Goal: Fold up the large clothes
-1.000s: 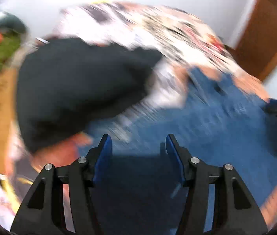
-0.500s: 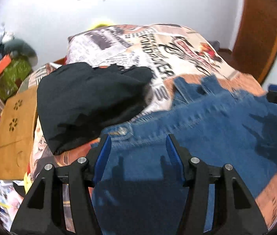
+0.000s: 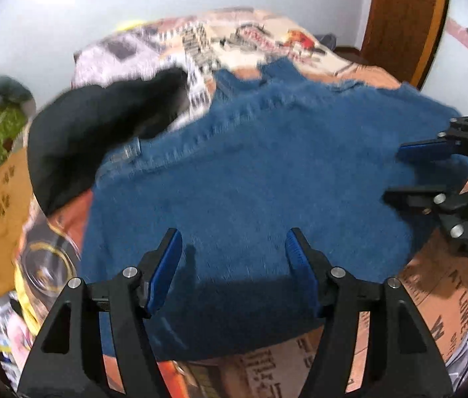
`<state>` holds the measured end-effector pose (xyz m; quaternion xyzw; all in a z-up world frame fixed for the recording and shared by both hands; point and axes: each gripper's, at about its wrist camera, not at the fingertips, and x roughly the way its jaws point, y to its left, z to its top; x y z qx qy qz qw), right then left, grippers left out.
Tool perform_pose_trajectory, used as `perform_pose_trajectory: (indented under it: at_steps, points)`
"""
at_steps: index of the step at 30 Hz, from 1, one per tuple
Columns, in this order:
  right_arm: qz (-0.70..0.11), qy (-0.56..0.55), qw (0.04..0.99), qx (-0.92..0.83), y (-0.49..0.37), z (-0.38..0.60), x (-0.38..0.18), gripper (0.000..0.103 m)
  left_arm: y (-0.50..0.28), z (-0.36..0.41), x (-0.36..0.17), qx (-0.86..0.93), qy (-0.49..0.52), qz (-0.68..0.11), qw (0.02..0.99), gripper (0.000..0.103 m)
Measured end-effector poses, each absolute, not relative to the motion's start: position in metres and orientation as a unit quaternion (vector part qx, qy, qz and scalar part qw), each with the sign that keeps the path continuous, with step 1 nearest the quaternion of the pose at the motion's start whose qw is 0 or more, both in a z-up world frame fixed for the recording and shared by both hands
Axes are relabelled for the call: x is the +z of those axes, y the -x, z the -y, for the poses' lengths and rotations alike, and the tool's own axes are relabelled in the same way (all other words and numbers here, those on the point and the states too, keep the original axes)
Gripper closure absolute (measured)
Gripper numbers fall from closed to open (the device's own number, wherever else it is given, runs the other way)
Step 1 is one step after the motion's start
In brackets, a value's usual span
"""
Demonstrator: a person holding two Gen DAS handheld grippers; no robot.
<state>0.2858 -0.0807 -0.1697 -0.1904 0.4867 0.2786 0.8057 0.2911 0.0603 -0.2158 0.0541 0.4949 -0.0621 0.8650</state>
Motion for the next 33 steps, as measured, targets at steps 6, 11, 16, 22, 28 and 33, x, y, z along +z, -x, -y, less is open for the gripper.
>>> perform_pose_trajectory:
  at_steps: [6, 11, 16, 22, 28, 33]
  points:
    - [-0.496, 0.159, 0.82, 0.238, -0.295, 0.114, -0.168, 0.053, -0.293, -0.077, -0.225, -0.029, -0.036, -0.495, 0.868, 0.027]
    - [-0.488, 0.118, 0.839, 0.209, -0.298, 0.145, -0.158, 0.045, -0.292, -0.092, -0.219, 0.008, -0.037, -0.488, 0.872, 0.027]
    - [-0.476, 0.111, 0.851, 0.192, -0.296, 0.161, -0.15, 0.045, -0.286, -0.104, -0.21, 0.028, -0.042, -0.476, 0.878, 0.027]
    - [-0.475, 0.098, 0.855, 0.183, -0.294, 0.168, -0.149, 0.045, -0.273, -0.13, -0.191, 0.055, -0.028, -0.456, 0.888, 0.027]
    - [-0.466, 0.09, 0.859, 0.192, -0.29, 0.162, -0.14, 0.045, -0.252, -0.197, -0.154, 0.075, 0.1, -0.434, 0.892, 0.027]
    - [-0.447, 0.091, 0.864, 0.212, -0.283, 0.147, -0.127, 0.045, -0.234, -0.241, -0.137, 0.077, 0.146, -0.458, 0.873, 0.027]
